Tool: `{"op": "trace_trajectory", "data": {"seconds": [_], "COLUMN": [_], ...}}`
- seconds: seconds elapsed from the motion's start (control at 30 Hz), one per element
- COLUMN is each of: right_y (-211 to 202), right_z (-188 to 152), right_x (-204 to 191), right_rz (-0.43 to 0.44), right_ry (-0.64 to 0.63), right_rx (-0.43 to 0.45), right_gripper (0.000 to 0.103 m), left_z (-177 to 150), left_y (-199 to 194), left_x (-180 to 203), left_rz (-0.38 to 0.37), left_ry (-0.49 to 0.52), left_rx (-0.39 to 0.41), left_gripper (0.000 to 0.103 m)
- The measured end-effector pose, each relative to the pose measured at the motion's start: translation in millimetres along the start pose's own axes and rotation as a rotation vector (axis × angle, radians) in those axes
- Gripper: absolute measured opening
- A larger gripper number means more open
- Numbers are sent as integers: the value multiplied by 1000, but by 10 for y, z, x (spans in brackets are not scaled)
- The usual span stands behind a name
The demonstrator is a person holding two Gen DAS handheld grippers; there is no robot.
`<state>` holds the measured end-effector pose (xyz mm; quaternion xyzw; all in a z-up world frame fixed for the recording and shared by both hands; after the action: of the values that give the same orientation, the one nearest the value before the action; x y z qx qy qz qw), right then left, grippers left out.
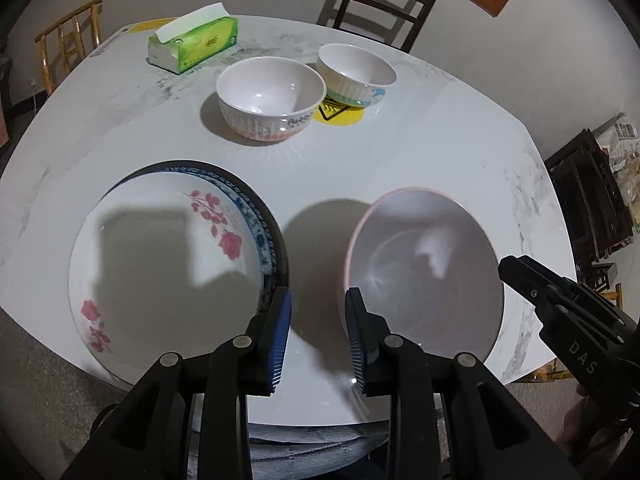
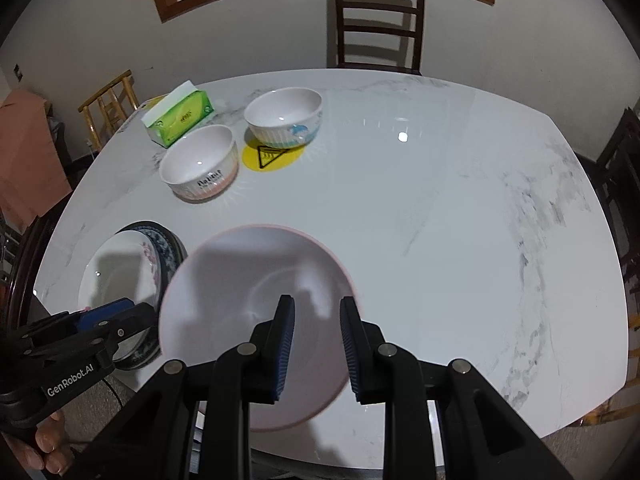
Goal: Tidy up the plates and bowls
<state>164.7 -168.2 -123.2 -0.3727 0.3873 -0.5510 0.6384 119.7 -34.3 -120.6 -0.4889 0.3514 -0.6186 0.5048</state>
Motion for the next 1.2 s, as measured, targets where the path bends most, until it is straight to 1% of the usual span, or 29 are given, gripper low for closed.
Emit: {"op": "trace_trajectory", "data": {"seconds": [0.33, 0.47, 0.53, 0.7, 0.8, 0.9, 0.97, 1.03, 1.1, 1.17, 1.2], "right_y": [-5, 14, 18, 21, 34, 48, 75, 124, 173, 243, 266], "right_z": [200, 275, 305, 368, 418, 482, 546, 599, 664, 741, 772], "right_x": [-331, -457, -513, -601, -635, -663, -685, -706, -741, -770, -786], "right_rz": [37, 79, 98, 108, 125, 149, 177, 197, 213, 209, 214], "right_ry": [-61, -70, -74, -92, -92, -83, -71, -56, -50, -45, -45], "right_rx": [10, 4, 2, 7, 7, 18, 21, 8, -4, -18, -22], "right_gripper": [24, 24, 24, 24, 24, 24, 24, 24, 24, 24, 24], "left_z": [162, 242, 274, 360, 412, 491, 557, 630, 708, 797, 839], "left_y": [-142, -180, -188, -197, -196, -191, -185, -177, -173, -156, -147], "left_x": [-302, -491, -583, -759, -815, -876, -916, -965, -1004, -1040, -1054], "left_rz": [33, 53, 64, 83, 97, 126, 142, 162, 171, 177, 181], "left_ry": [-30, -60, -78, -106, -114, -114, -113, -120, -129, -135, -139], "left_rx": [36, 48, 52, 59, 64, 77, 85, 88, 91, 92, 91], "left_gripper": [30, 31, 32, 32, 32, 32, 32, 32, 34, 38, 38]}}
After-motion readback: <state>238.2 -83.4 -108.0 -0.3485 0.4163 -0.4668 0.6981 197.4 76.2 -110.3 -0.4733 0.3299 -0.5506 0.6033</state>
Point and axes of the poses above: each gripper's, at about its wrist camera, not at the fingertips, and y roughly the way its jaws point, x to its right, z to its top, the point moved 9 cm from there along y, roughly the way its jaws point, and after that the axes turned 5 degrees about -x, right-handed, at the moved point
